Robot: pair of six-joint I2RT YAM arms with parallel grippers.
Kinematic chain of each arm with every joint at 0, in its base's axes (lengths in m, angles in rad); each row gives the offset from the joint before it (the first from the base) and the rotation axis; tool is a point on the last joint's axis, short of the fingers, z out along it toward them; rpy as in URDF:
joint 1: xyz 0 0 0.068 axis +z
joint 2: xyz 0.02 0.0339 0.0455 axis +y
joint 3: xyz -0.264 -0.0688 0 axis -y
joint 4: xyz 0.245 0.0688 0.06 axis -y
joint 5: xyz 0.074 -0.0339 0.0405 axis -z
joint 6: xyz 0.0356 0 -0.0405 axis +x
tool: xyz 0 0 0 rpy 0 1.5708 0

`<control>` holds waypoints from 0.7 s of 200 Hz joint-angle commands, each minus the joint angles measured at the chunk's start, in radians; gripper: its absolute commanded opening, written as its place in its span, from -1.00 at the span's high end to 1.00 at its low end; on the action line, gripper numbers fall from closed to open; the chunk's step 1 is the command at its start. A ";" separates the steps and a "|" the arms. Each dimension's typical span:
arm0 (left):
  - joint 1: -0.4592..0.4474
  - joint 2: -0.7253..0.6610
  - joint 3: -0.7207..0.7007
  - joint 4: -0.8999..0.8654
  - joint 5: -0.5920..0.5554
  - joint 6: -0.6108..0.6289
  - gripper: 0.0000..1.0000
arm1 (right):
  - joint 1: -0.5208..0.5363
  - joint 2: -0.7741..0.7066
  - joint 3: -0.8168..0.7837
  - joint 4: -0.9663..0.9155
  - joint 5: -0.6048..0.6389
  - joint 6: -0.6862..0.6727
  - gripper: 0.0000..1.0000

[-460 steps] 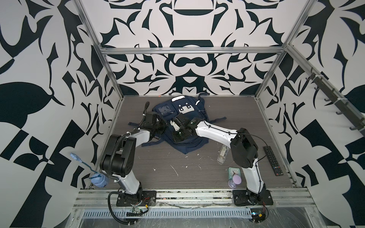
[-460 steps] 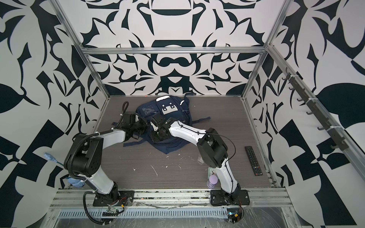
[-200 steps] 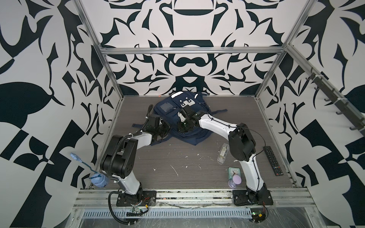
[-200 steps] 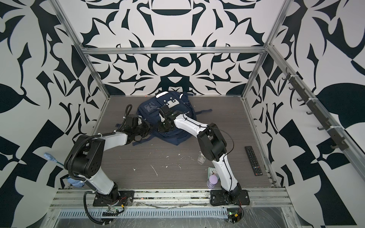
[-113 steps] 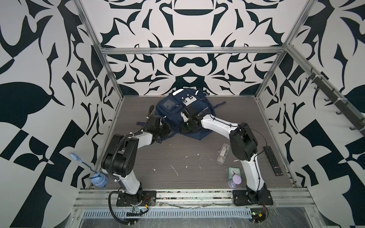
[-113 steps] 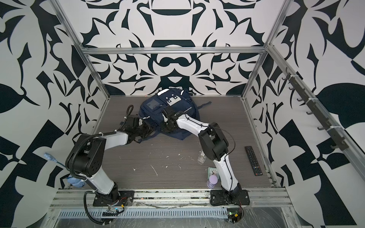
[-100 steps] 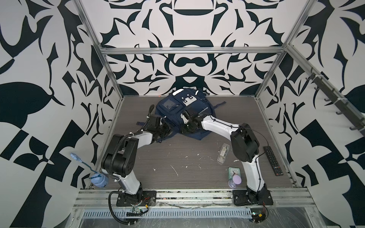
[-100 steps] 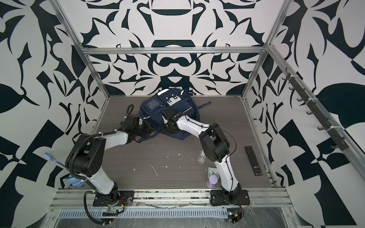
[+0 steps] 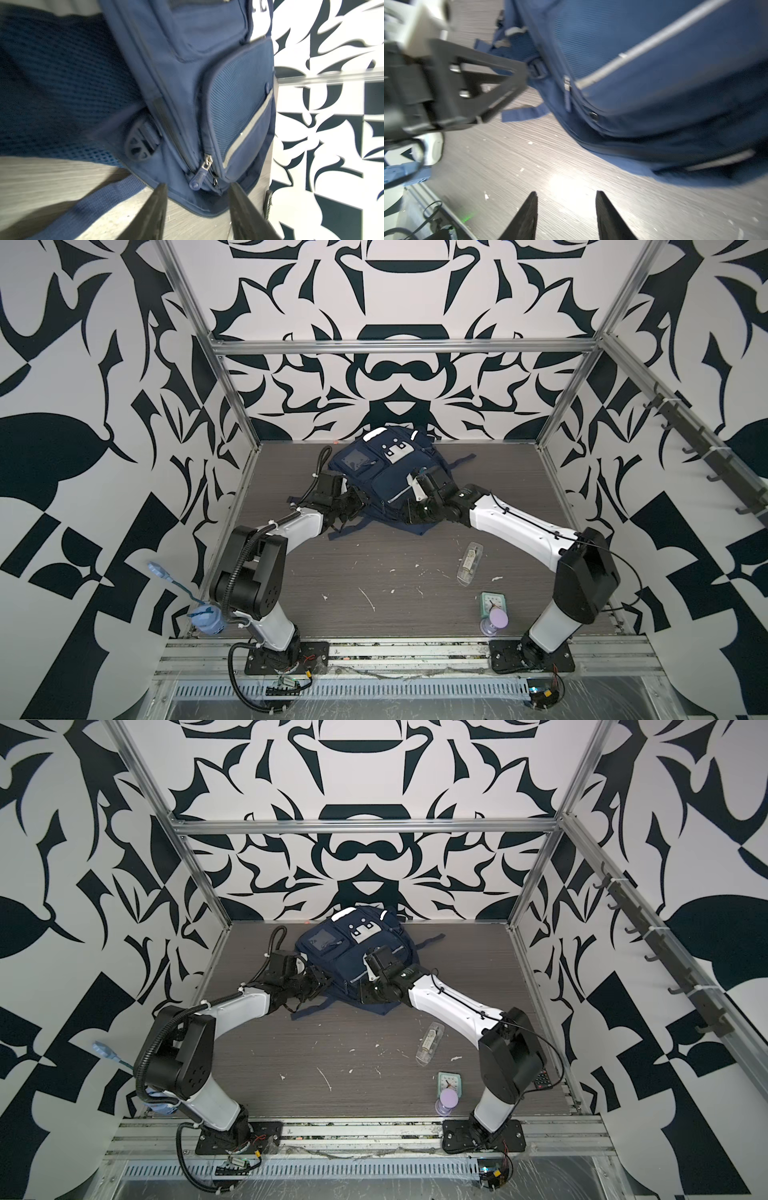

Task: Pack books, pencil case, and school supplies into a backpack
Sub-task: Unzip the student bag at the top-center of the table, then pick up the compass set from the middle-right of the table.

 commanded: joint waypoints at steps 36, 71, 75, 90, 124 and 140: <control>-0.131 0.002 0.135 -0.125 -0.032 0.171 -0.26 | -0.169 -0.242 -0.217 -0.039 0.029 0.033 0.01; -0.243 0.077 0.249 -0.196 -0.015 0.273 -0.43 | -0.269 -0.326 -0.321 -0.046 0.019 0.041 -0.07; -0.256 0.083 0.259 -0.204 -0.014 0.287 -0.44 | -0.280 -0.334 -0.332 -0.047 0.020 0.041 -0.09; -0.309 0.104 0.299 -0.246 -0.033 0.336 -0.52 | -0.320 -0.359 -0.370 -0.047 0.026 0.045 -0.17; -0.404 0.137 0.353 -0.306 -0.070 0.407 -0.61 | -0.419 -0.405 -0.427 -0.050 0.035 0.053 -0.28; -0.455 0.150 0.385 -0.346 -0.095 0.451 -0.63 | -0.464 -0.419 -0.438 -0.064 0.058 0.056 -0.38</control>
